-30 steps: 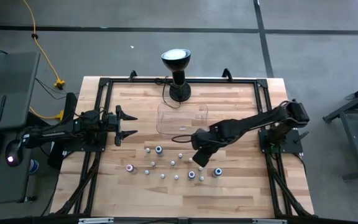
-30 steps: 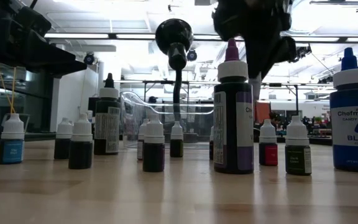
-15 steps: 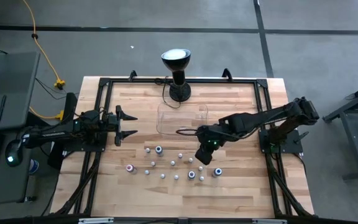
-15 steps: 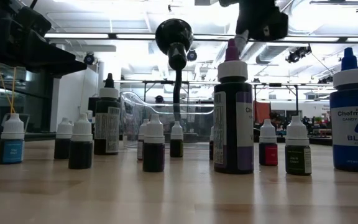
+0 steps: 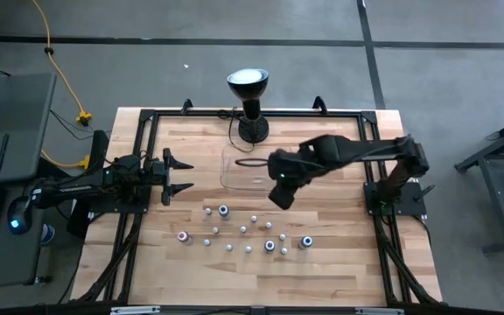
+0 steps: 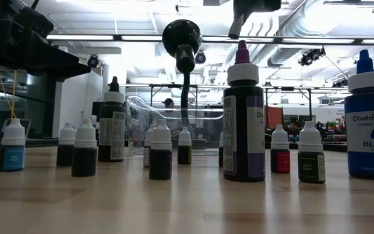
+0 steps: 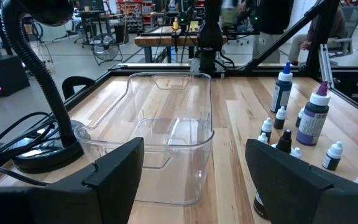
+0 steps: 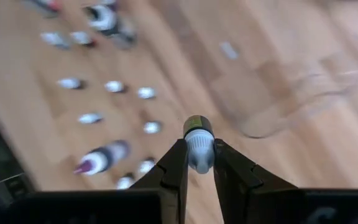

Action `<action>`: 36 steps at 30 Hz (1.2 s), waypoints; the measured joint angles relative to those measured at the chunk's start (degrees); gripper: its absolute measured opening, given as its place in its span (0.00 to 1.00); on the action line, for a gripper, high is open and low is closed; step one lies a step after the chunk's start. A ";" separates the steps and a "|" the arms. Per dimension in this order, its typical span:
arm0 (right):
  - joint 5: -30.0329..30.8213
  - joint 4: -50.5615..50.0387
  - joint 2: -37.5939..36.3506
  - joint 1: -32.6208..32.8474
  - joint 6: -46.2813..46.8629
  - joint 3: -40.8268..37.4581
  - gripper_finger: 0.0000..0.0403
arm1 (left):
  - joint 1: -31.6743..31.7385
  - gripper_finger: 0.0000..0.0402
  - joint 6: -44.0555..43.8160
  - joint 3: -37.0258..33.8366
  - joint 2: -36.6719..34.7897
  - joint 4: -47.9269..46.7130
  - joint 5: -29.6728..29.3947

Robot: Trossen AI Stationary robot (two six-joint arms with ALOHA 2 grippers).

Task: Pick & Place food coloring
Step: Put the right green food coloring bottle into the transparent bin

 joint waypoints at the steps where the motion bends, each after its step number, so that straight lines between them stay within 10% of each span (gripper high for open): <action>1: 0.70 -1.68 1.15 -0.61 -0.04 2.05 0.13 | 0.01 0.69 -0.01 0.01 -0.02 0.00 0.00; 15: 1.64 -7.89 12.35 -8.65 0.50 8.86 0.13 | 0.00 0.69 0.00 0.00 -0.01 0.00 0.00; 36: -4.13 17.14 13.10 -15.38 5.48 -14.70 0.14 | -0.01 0.69 0.00 0.01 -0.01 0.00 0.00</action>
